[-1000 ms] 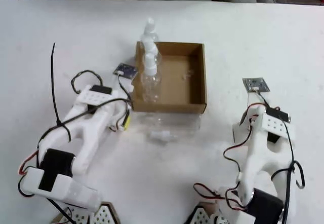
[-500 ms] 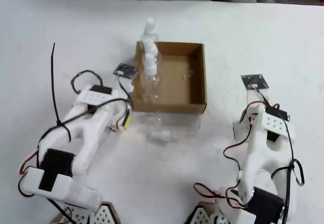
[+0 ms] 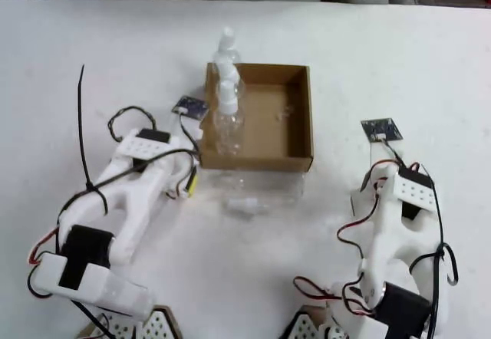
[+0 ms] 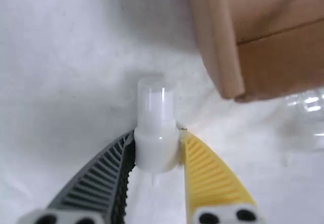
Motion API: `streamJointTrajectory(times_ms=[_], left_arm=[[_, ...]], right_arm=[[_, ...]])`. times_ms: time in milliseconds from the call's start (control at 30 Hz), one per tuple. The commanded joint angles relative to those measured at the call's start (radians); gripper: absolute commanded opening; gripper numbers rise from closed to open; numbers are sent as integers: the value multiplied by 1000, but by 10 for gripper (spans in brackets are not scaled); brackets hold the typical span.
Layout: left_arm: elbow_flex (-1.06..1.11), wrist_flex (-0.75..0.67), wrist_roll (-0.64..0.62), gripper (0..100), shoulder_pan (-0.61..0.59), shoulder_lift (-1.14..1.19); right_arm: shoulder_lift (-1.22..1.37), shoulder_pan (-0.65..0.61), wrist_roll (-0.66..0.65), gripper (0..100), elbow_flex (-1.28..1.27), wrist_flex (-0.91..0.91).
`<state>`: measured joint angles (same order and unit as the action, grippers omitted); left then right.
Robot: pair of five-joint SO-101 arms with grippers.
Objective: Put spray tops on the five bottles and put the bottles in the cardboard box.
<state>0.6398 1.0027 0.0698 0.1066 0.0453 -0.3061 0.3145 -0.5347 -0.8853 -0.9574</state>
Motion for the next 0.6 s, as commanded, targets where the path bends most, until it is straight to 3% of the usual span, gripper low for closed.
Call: streamJointTrajectory(times_ms=[0, 200, 367, 567], left_arm=[[-44, 5, 11, 20, 13, 1], [-44, 5, 11, 20, 13, 1], [-44, 5, 11, 20, 13, 1], [-44, 5, 11, 20, 13, 1]], right_arm=[[-4, -8, -12, 223, 8, 15], [-4, -18, -63, 211, -25, 58], [-4, -30, -72, 6, -28, 56], [-4, -27, -84, 16, -31, 56]])
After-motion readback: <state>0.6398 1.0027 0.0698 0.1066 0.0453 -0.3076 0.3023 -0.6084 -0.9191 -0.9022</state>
